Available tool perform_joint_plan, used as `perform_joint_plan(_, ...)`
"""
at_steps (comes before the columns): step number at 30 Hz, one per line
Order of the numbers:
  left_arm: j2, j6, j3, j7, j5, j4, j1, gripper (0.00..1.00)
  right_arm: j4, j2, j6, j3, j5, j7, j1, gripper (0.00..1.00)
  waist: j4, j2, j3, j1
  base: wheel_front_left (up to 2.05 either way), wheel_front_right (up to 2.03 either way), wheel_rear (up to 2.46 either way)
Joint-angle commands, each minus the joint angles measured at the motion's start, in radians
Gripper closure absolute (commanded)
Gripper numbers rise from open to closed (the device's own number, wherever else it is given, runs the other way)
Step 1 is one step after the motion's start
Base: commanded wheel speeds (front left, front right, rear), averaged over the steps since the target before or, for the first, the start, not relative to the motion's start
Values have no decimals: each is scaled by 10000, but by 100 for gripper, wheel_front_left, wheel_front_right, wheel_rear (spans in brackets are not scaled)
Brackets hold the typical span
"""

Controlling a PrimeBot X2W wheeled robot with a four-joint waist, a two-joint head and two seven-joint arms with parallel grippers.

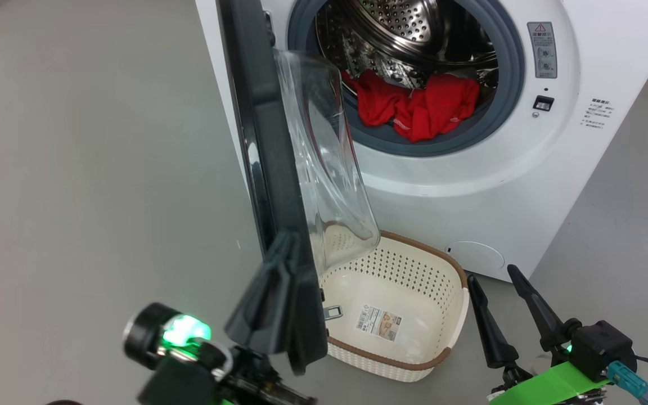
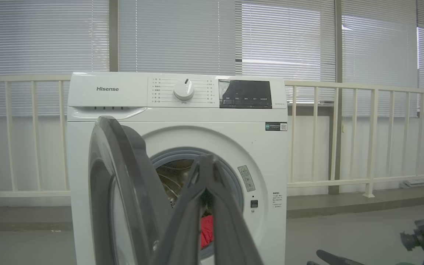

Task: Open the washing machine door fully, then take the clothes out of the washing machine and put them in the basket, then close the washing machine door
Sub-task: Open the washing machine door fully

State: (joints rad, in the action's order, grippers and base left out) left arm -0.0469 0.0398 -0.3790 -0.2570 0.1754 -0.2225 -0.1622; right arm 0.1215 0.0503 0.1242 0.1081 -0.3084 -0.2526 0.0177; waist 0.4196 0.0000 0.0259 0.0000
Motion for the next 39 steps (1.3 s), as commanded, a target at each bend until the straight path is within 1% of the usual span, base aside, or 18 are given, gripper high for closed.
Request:
perform_joint_plan(1,-36,-126,116,-48,-58,-188,-264,100,-214,-1,65,240,-96,-91,-203,0,-17,0,-5,0,0,0,0)
perform_joint_plan(6,-35,-250,-668,220,183,389,-247,100,-203,-1,65,298,-140,-91,-225,0,-103,0,22,0,0,0,0)
perform_joint_plan(9,-35,-278,-945,396,383,782,-234,100,-194,-1,65,308,-145,-91,-238,0,-166,0,76,0,0,0,0)
perform_joint_plan(17,-37,-227,-930,501,743,2040,-473,100,-162,-1,65,393,-140,-91,-296,0,-417,0,165,0,0,0,0)
perform_joint_plan(23,-36,49,-733,570,940,2713,-644,100,-172,-1,65,347,-120,-91,-266,0,-528,0,169,0,0,0,0)
perform_joint_plan(28,-90,338,-420,568,1038,3134,-722,100,-158,-1,65,395,-467,-91,-263,0,-513,0,237,0,0,0,0)
perform_joint_plan(30,-112,420,-315,565,1086,3191,-737,100,-153,-1,65,375,-433,-91,-274,0,-475,0,261,0,0,0,0)
perform_joint_plan(32,-145,522,-210,543,1100,3210,-753,100,-135,-1,65,382,-430,-91,-281,9,-415,0,283,0,0,0,0)
perform_joint_plan(33,-151,570,-168,536,1109,3209,-756,100,-137,-1,65,367,-391,-91,-286,7,-377,0,293,0,0,0,0)
perform_joint_plan(34,-156,619,-126,529,1121,3201,-758,100,-134,-1,65,360,-387,-91,-285,0,-328,0,299,0,0,0,0)
perform_joint_plan(37,-255,800,49,527,1146,3147,-709,100,-153,-1,65,384,-327,-91,-307,0,-151,0,315,0,0,0,0)
perform_joint_plan(39,-283,840,86,537,1157,3117,-682,100,-158,-1,65,392,-307,-91,-307,0,-96,0,326,0,0,0,0)
